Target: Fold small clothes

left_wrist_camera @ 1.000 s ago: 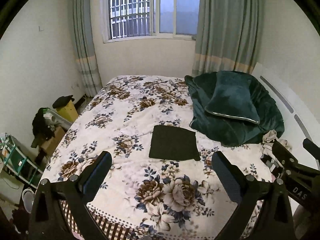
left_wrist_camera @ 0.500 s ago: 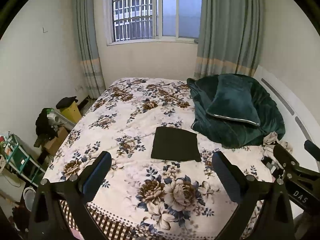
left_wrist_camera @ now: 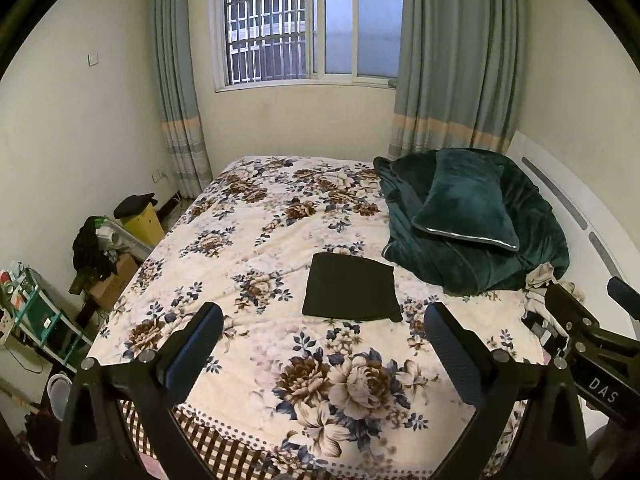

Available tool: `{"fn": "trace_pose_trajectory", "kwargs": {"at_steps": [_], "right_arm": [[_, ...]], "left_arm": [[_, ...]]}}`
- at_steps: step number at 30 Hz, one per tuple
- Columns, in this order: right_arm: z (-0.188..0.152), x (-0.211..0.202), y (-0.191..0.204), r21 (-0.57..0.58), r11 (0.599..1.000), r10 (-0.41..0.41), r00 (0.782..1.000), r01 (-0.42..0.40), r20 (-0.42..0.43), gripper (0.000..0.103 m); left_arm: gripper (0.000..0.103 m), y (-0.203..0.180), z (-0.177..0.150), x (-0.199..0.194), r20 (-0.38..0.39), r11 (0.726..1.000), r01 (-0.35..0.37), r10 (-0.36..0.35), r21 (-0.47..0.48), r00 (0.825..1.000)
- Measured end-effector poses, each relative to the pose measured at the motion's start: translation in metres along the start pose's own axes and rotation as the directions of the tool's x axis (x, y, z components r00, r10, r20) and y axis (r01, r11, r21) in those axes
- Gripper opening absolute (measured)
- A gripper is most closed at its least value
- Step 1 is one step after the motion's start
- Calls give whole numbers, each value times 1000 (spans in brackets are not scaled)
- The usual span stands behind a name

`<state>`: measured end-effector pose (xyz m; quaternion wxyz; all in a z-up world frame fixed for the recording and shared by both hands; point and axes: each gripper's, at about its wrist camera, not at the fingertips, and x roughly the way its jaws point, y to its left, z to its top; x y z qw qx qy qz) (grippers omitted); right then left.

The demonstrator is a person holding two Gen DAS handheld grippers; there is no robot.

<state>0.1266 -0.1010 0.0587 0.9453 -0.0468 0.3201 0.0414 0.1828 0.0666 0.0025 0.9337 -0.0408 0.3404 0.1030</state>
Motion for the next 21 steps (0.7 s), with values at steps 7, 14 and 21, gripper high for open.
{"fn": "trace_pose_trajectory", "kwargs": {"at_steps": [7,14,21], "right_arm": [[1,-3,3,-3,1000,2,1000,-2,-2,103],[0,-3,4,-2,1000,4,1000,-4,-4,103],[0,-4,4,-3,1000,4,1000,-4,-1,103]], "left_arm": [[103,-1,-1,-3,2,1000,5,-5,-1,1000],[103,-2,-4,-8,1,1000,7,-7,1,1000],[103,-2,-6,-10,-2,1000,8,-8,-3,1000]]}}
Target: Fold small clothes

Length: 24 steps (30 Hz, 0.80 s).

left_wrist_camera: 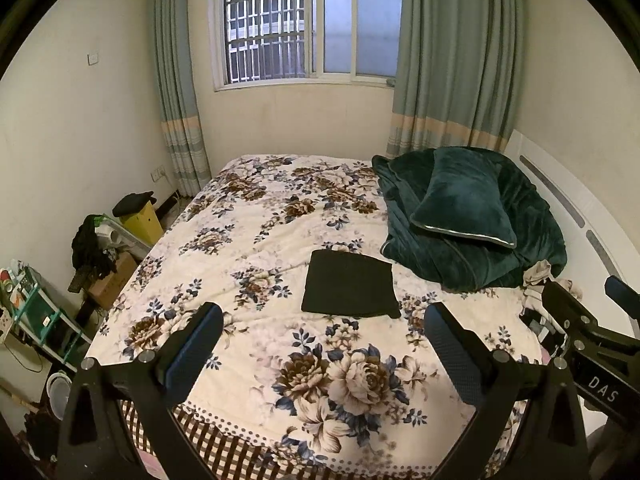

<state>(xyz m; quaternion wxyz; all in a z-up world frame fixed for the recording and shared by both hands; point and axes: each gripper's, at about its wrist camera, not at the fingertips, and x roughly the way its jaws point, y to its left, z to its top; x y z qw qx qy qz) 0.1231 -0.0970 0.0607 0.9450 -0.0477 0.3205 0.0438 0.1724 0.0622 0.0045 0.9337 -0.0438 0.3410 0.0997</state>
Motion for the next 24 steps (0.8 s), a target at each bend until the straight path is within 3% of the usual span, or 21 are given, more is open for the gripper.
{"fn": "trace_pose_trajectory", "kwargs": {"at_steps": [24], "right_arm": [[-6,-4,9,7,1000,2,1000,-2,1,103]], "left_arm": [[103,2,-1,-3,2,1000,3,-3,-2,1000]]}}
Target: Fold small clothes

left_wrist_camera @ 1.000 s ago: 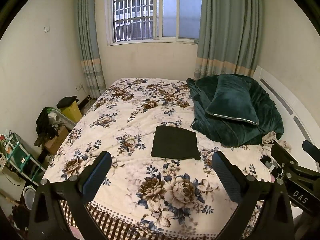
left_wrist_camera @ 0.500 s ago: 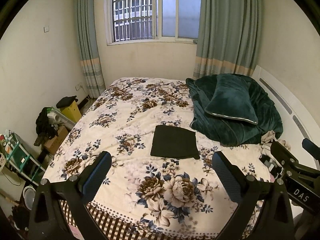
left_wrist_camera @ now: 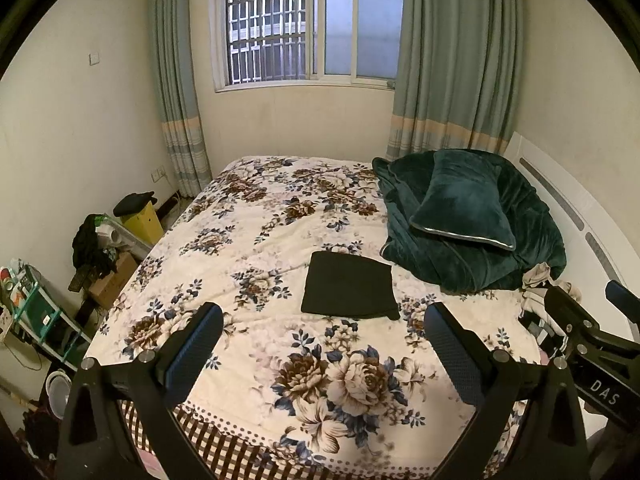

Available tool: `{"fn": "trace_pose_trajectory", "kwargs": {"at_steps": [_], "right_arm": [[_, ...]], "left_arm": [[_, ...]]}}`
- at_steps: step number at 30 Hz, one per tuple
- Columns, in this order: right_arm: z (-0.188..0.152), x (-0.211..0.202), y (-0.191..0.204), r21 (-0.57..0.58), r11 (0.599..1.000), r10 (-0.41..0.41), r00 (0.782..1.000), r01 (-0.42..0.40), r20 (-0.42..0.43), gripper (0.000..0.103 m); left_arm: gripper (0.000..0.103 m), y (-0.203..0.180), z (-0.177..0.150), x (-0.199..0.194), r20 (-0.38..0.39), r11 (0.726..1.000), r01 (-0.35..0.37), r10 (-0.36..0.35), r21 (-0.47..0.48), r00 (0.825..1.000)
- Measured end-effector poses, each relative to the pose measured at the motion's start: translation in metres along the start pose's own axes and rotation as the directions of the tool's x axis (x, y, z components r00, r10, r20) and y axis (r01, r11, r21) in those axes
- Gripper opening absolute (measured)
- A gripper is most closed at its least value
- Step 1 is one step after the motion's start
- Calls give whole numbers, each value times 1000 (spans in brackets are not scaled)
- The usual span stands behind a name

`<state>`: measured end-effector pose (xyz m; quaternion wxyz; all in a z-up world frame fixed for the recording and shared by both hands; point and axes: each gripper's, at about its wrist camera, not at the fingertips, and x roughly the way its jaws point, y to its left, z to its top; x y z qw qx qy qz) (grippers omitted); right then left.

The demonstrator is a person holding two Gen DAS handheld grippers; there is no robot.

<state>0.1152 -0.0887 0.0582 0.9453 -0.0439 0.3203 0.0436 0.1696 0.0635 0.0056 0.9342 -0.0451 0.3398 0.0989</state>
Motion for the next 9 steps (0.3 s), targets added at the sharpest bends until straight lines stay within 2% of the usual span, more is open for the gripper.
{"fn": "trace_pose_trajectory", "kwargs": {"at_steps": [5,9], "right_arm": [[-1,0,0,2,1000,-2,1000,2,-2,103],[-2,0,2,2,1000,-3,1000,3,-3,103]], "left_arm": [[103,2,1,2,-1,1000,5,-5,6,1000],[103,-3,-3,-4,2,1000,-18,18,10,1000]]}}
